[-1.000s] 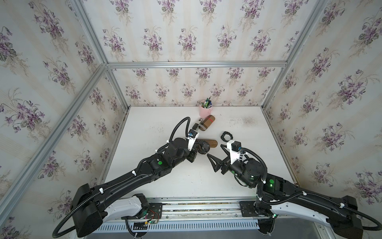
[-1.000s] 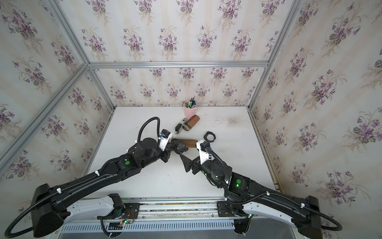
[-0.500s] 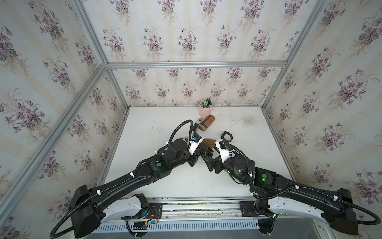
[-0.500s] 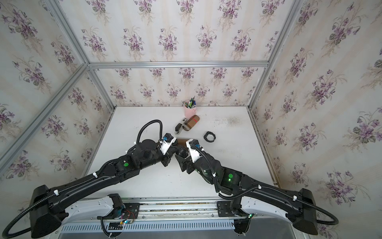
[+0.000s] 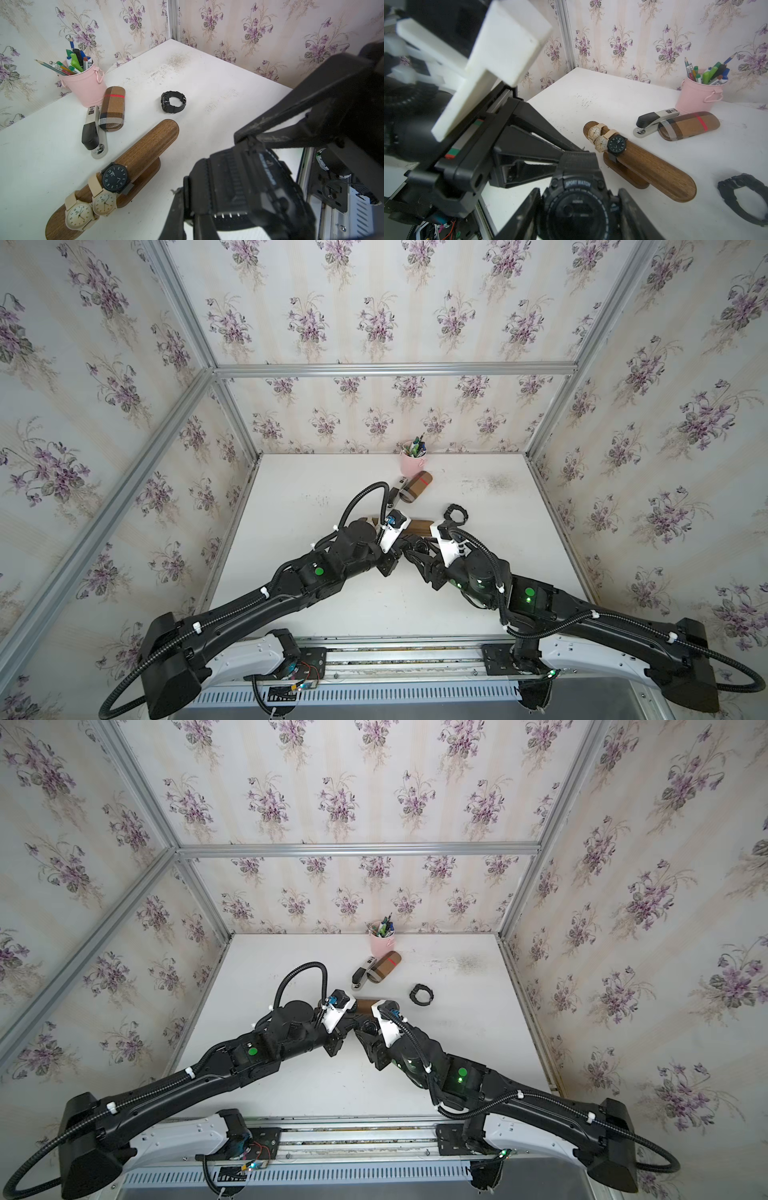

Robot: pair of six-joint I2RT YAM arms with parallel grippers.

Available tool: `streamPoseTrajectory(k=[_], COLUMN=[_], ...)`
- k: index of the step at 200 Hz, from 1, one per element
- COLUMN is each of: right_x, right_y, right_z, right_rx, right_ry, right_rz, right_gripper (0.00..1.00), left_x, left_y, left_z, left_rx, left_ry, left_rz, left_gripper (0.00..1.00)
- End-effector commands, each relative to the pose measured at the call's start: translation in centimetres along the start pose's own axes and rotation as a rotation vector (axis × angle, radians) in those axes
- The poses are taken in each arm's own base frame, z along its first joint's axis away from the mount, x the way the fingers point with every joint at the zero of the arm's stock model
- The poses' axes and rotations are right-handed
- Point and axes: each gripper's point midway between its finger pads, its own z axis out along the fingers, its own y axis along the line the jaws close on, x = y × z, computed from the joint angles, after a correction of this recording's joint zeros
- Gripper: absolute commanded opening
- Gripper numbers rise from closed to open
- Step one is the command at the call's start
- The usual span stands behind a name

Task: Place watch on stand
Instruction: Pick up the watch at the center of the board.

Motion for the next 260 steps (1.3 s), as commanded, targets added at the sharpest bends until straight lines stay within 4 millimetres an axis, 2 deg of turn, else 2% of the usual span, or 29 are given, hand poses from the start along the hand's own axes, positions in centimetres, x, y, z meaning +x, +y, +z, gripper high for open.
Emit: streamPoseTrajectory(k=[1,36,59,86,100,111,143,173,208,230,260], right_x=[-0.5,-0.5,-0.8,-1.2,-1.3,-1.1,-0.2,0.4,2.3,3.4,4.9], right_y=[0.4,0.1,-0.2,-0.8,-1.9,-2.8,-6.2,-10.4,-14.8,-16.9,-18.4], right_z=[0.0,0.0,-0.1,-0.1,0.0,0.2,0.8,1.1,1.6,2.0,2.8], right_rx=[-0.021,-0.004,0.007,0.018,0.038,0.048,0.105,0.197,0.324,0.397,0.460], right_ry=[-0.010,-0.008,-0.016,-0.026,-0.025,-0.016,0.011,0.024,0.072,0.100,0.144], right_rz=[0.001,0.008,0.032,0.077,0.109,0.128,0.157,0.212,0.242,0.250,0.246], right_gripper=[0.51,0.42,0.38,0.34,0.33,0.32,0.32,0.32,0.31,0.31,0.30], left_x=[-0.8,-0.9,-0.9,-0.7,-0.4,-0.2,0.6,2.0,6.0,8.5,9.9], left_y=[-0.3,-0.2,0.0,0.5,0.9,1.6,5.1,9.9,15.8,18.1,19.7], left_z=[-0.1,0.0,0.0,0.0,0.1,0.1,-0.4,-1.7,-2.2,-1.4,-0.1], left_rx=[0.014,0.008,-0.002,-0.029,-0.052,-0.087,-0.212,-0.365,-0.491,-0.487,-0.455], left_ry=[-0.028,-0.031,-0.030,-0.019,-0.003,0.005,0.014,0.032,0.124,0.166,0.171], left_rz=[0.015,0.013,0.008,-0.007,-0.022,-0.042,-0.135,-0.288,-0.522,-0.662,-0.759], left_gripper=[0.03,0.04,0.11,0.28,0.39,0.44,0.58,0.66,0.67,0.67,0.73])
